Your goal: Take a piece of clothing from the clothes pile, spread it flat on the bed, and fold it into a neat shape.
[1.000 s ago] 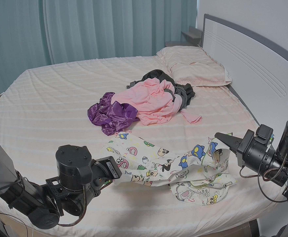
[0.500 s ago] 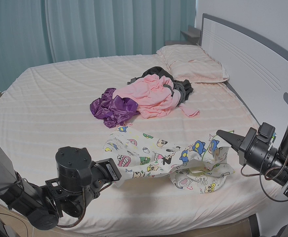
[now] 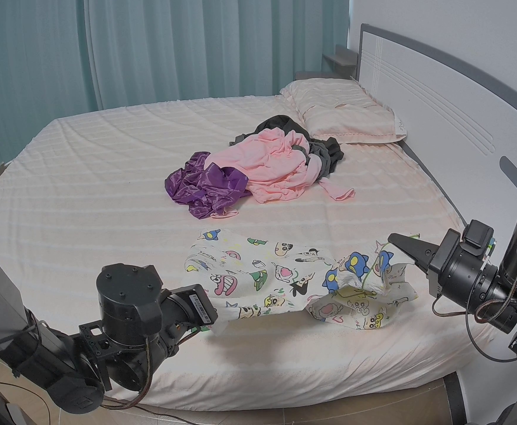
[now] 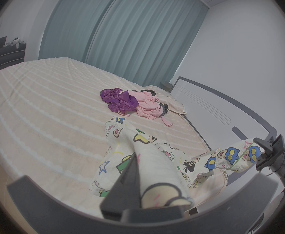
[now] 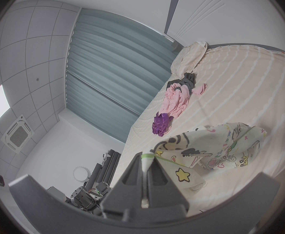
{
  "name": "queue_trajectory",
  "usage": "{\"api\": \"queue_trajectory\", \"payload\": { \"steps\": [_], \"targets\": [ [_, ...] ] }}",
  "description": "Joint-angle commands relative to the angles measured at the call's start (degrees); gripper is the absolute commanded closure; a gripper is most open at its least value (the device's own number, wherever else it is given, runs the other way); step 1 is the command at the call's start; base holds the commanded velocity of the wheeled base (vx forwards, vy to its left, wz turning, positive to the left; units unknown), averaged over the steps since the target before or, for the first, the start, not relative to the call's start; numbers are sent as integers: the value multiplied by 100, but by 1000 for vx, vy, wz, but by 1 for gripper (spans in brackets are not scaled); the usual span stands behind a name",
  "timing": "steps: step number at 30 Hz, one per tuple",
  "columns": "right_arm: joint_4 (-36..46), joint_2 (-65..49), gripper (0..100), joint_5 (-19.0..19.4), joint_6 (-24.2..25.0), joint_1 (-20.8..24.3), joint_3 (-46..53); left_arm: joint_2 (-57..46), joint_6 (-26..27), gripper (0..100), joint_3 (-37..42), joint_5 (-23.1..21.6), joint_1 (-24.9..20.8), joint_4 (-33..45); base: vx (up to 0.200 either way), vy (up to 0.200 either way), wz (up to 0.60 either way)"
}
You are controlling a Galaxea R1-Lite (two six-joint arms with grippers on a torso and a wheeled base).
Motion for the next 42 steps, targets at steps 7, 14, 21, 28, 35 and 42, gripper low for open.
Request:
{"api": "queue_trajectory", "payload": {
  "steps": [7, 14, 21, 28, 35, 42],
  "targets": [
    [-2, -31, 100, 1, -8, -42, 2, -7, -20, 100, -32, 10, 131, -10, 0, 143, 0],
    [-2, -22, 100, 1, -8, -139, -15, -60, -11, 100, -32, 1, 193, -2, 0, 200, 0],
    [-11, 57, 100, 1, -8, -139, -7, -60, 68, 100, 3, 1, 228, 7, 0, 200, 0],
    [-29, 127, 100, 19, 1, -262, -15, -174, 103, 100, 3, 1, 219, 25, 0, 200, 0],
    [-29, 154, 100, 19, 1, -341, -42, -192, 200, 100, 12, 1, 237, 7, 0, 200, 0],
    [-37, 101, 100, 10, -17, -402, -68, -210, 200, 100, -6, 10, 237, 7, 0, 200, 0]
  ]
}}
